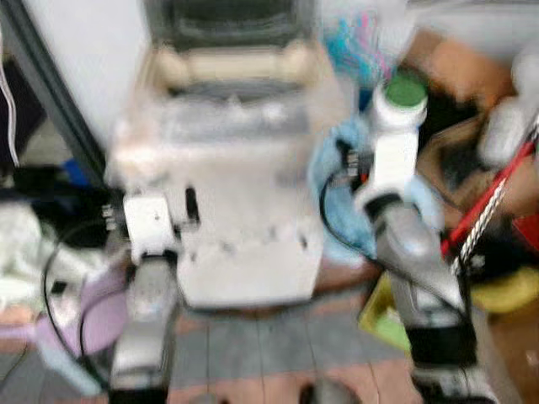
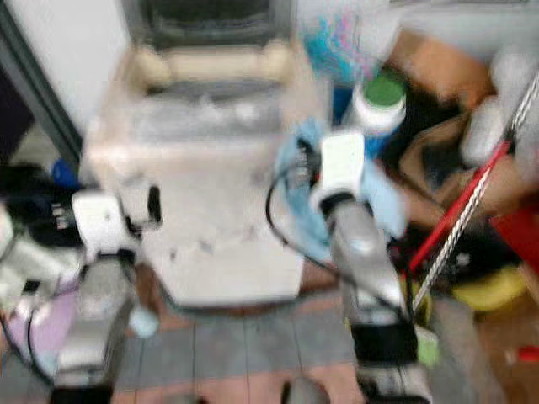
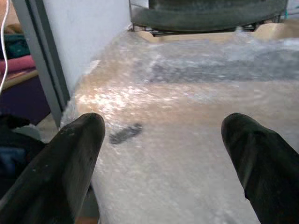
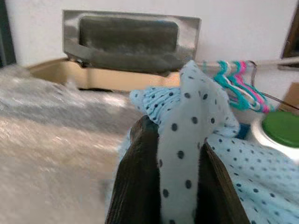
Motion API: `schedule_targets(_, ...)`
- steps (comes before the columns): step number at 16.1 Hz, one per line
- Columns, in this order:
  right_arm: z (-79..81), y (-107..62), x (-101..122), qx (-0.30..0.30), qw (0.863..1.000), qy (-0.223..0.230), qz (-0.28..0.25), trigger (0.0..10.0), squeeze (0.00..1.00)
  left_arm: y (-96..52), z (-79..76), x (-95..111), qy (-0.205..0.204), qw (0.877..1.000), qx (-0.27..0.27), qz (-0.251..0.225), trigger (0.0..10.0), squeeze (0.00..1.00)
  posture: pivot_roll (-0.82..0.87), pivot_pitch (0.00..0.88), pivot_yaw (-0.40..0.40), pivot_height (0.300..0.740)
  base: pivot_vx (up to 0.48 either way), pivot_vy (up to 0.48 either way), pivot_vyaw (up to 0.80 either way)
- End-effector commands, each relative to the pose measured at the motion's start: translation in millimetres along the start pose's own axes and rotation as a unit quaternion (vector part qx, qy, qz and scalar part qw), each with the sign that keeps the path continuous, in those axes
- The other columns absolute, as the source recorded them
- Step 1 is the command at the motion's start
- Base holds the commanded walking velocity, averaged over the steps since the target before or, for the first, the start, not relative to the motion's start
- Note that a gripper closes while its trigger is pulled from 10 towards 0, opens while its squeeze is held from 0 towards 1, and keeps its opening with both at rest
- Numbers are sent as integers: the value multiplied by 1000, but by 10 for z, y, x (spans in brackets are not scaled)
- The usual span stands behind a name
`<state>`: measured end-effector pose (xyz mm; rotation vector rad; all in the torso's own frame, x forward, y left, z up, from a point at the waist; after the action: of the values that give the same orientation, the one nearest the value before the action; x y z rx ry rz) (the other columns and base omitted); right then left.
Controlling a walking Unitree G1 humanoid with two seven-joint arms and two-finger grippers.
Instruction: Clothes washing
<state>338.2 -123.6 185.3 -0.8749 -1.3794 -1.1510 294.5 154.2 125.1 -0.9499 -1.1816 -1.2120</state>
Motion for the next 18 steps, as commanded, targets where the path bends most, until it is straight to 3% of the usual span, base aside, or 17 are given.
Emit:
schedule_targets(1, 67, 29, 103, 13, 1000, -2, -19, 10000, 0, 11, 79, -1, 11, 1000, 17, 1, 10000, 0, -37, 17, 46, 740, 0, 0, 0)
schedule_targets(5, 88, 21, 94, 17, 1000, 0, -19, 10000, 0, 6, 94, -35, -1, 1000, 27, 17, 10000, 0, -40, 18, 46, 740, 0, 0, 0)
schedule_targets(12, 167, 43, 163, 47, 998, -21, -34, 10000, 0, 4, 89, -29, -18, 1000, 18, 17, 10000, 0, -37, 25, 45, 740, 214, 346, 0)
schedule_targets(18, 170, 85, 336, 64, 995, -40, -69, 10000, 0, 6, 73, 6, -1, 1000, 7, 5, 10000, 0, -39, 26, 46, 740, 416, 159, 664)
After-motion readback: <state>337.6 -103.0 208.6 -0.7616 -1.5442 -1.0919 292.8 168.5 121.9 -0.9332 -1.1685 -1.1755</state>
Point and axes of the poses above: a point about 5 cm out from each wrist's last joint towards the gripper, its own y axis pointing out of the wrist towards the gripper, its own x axis along the axis of the wrist's last joint, z = x × y, the point moved 3 cm from there along y, pointing out of the wrist towards the gripper, and after that the axes turned 8 degrees about y, right-handed, at the moved point
